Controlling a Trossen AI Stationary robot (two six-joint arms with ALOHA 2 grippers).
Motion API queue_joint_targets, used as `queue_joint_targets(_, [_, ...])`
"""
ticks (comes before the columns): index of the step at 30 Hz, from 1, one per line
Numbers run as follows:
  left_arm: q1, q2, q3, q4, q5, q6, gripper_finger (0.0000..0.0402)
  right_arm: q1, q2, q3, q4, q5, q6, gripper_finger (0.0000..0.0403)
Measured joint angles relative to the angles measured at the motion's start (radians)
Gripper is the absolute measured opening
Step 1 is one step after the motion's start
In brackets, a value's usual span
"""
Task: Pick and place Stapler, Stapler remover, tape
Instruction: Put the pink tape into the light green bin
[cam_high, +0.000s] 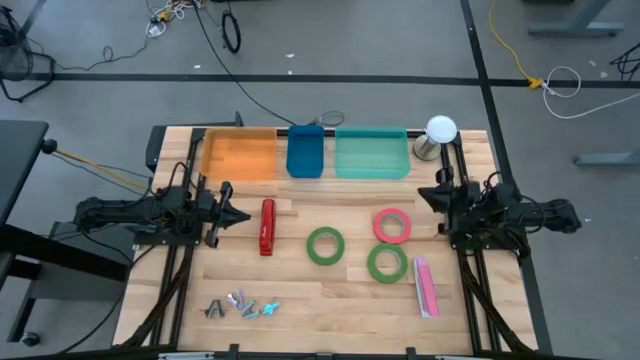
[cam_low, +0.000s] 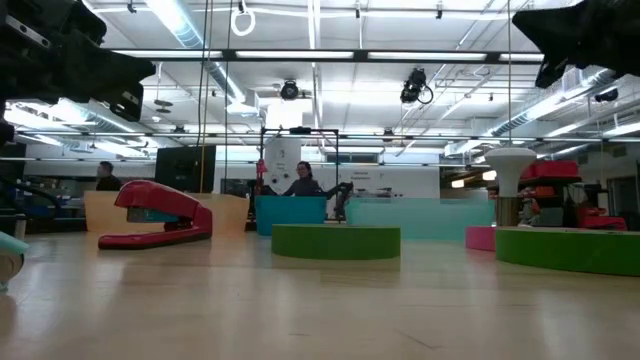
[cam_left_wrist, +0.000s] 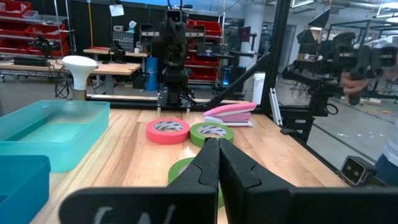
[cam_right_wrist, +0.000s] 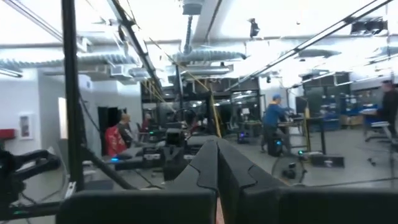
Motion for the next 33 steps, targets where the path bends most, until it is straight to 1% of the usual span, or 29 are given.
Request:
queue_joint_targets(4, [0.0,0.0,0.0,0.0,0.0,0.0,0.0003,0.0,0.044,0.094,-0.077,0.028,-0.013,0.0002])
queue_joint_targets(7, [0.0,0.0,0.0,0.0,0.0,0.0,0.0003,0.0,0.097,0.176,-0.147,0.029,-0.013,0.0002])
queue_joint_targets(15, [0.0,0.0,0.0,0.0,0.0,0.0,0.0003,0.0,0.29,0.413,-0.274,0.026,-0.009,0.0002])
queue_joint_targets(22, [0.0,0.0,0.0,0.0,0.0,0.0,0.0003,0.0,0.462,0.585,-0.329,0.028,-0.046,0.0002])
queue_joint_targets(27, [0.0,0.0,0.0,0.0,0.0,0.0,0.0003,0.0,0.559,0.641,-0.334,0.029,-0.062,0.0002])
queue_joint_targets(33, [0.0,0.0,0.0,0.0,0.0,0.0,0.0003,0.0,0.633,0.617,-0.337,0.023,-0.052,0.0002])
